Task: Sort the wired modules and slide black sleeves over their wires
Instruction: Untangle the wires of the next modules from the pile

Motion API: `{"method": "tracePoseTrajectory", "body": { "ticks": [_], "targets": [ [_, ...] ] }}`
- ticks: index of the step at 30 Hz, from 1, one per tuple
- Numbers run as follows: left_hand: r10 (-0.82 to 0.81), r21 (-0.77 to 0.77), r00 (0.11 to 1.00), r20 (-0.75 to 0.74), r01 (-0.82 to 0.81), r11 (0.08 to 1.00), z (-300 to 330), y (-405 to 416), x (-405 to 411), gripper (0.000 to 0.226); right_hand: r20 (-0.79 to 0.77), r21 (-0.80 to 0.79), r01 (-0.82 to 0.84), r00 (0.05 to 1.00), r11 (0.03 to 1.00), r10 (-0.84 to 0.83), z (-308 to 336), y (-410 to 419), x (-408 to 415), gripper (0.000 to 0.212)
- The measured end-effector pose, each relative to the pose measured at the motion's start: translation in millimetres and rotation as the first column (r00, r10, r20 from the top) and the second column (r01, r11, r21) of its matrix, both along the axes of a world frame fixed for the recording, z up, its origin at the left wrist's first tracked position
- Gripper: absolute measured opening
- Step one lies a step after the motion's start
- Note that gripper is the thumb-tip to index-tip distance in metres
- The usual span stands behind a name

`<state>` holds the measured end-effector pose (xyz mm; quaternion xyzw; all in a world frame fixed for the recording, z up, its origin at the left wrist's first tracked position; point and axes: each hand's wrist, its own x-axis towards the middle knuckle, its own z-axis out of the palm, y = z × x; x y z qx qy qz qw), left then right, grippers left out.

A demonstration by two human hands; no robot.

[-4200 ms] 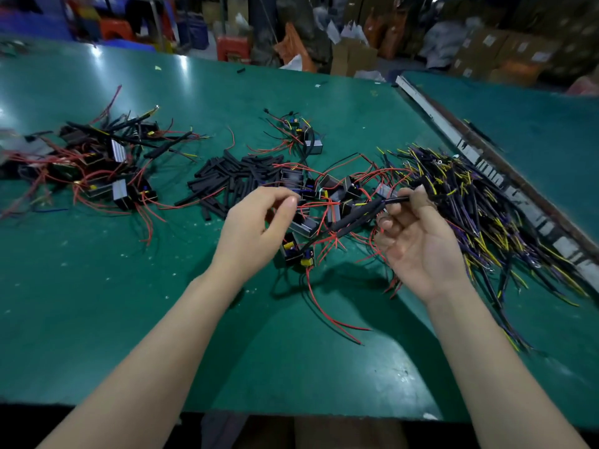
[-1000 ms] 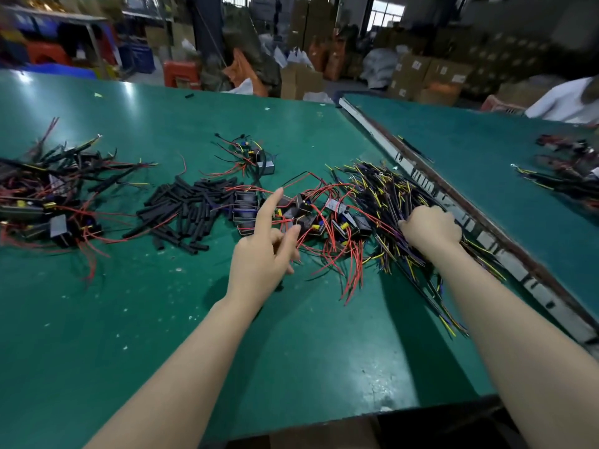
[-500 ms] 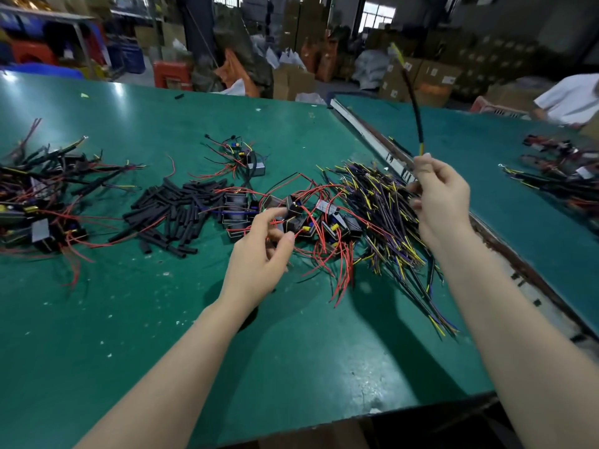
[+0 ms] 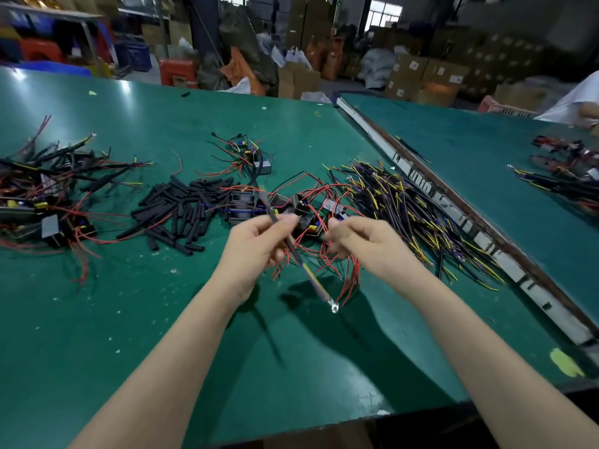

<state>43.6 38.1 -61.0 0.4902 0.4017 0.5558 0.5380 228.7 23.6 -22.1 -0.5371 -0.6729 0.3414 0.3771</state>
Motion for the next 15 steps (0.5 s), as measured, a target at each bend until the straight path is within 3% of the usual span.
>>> {"method": "tracePoseTrajectory", "body": {
  "ticks": [1,4,5,8,10,12,13,15],
  "targets": [
    [-0.051,0.032,0.990,-0.132,0.056,0.998,-1.2,-0.9,-0.6,0.011,-0.025,0.023,0.087,0.996,0.996,-0.087,1.7,5.0,1.3,0.021],
    [-0.133,0.117,0.901,-0.413,0.198,0.973,-4.4,-2.5,-4.0,0.004,0.162,0.125,0.249,0.950,0.960,-0.267,-0.6,22.4,3.8,0.008],
    [-0.123,0.125,0.879,-0.460,0.201,0.972,-5.3,-1.4,-7.1,0.004,0.220,0.132,0.277,0.928,0.952,-0.300,-1.2,26.5,1.0,0.005],
    [-0.086,0.136,0.794,-0.601,0.208,0.969,-8.3,0.5,-13.7,0.028,0.401,0.184,0.283,0.853,0.941,-0.335,-6.8,40.6,-13.3,0.026],
    [-0.056,0.149,0.736,-0.674,0.210,0.966,-9.7,-2.0,-13.2,0.049,0.608,0.207,0.263,0.720,0.942,-0.334,-10.8,48.6,-22.8,0.035],
    [0.033,0.208,0.719,-0.694,0.156,0.966,-10.0,-4.4,-11.8,0.054,0.723,0.198,0.253,0.614,0.947,-0.315,-11.9,54.0,-27.5,0.036],
    [0.091,0.244,0.728,-0.679,0.107,0.964,-9.5,-4.6,-12.0,0.054,0.718,0.195,0.252,0.621,0.948,-0.313,-9.5,55.6,-28.7,0.034],
    [0.177,0.288,0.779,-0.601,0.005,0.958,-6.8,-3.9,-12.7,0.052,0.543,0.205,0.280,0.764,0.938,-0.347,0.6,57.6,-27.4,0.028]
  ]
}}
